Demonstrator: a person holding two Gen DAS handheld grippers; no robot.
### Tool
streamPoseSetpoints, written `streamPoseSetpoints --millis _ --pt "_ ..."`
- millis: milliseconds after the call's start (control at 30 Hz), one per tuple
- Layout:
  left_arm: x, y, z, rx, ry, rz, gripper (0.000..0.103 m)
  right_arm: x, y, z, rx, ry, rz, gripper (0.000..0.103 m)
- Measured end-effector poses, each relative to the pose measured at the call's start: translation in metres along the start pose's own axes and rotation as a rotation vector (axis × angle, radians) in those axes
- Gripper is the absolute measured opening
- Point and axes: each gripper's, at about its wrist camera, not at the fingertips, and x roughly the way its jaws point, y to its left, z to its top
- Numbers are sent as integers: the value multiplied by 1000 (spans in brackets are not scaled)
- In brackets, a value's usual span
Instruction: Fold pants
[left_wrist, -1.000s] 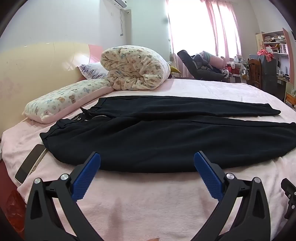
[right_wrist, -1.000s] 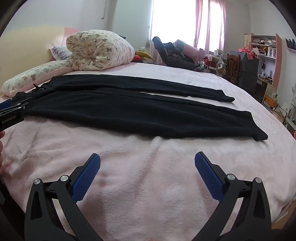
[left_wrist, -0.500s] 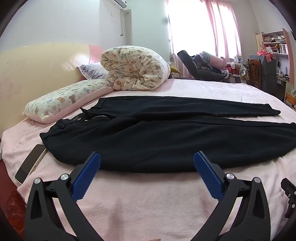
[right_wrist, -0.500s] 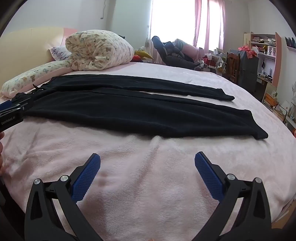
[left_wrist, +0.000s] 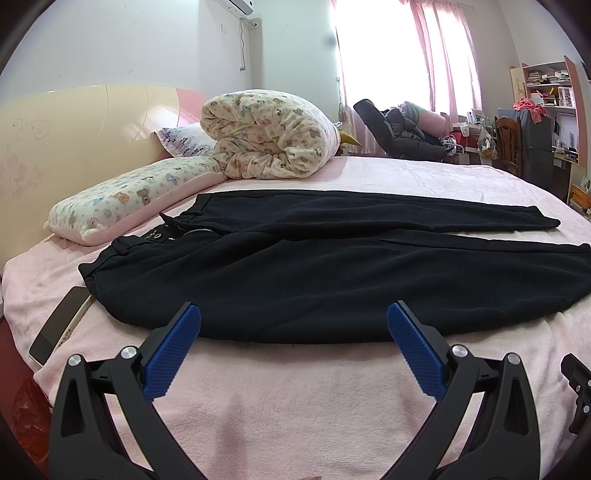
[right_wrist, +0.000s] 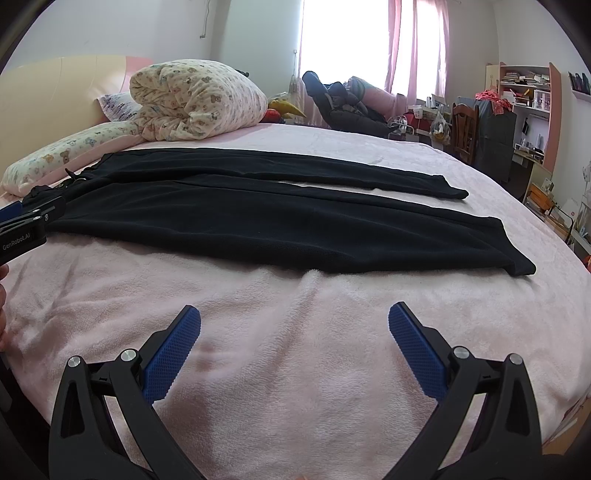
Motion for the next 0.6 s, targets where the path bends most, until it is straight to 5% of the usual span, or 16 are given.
streamPoseSetpoints --millis 600 --pt "0 0 0 -1 2 0 101 2 1 0 3 1 1 102"
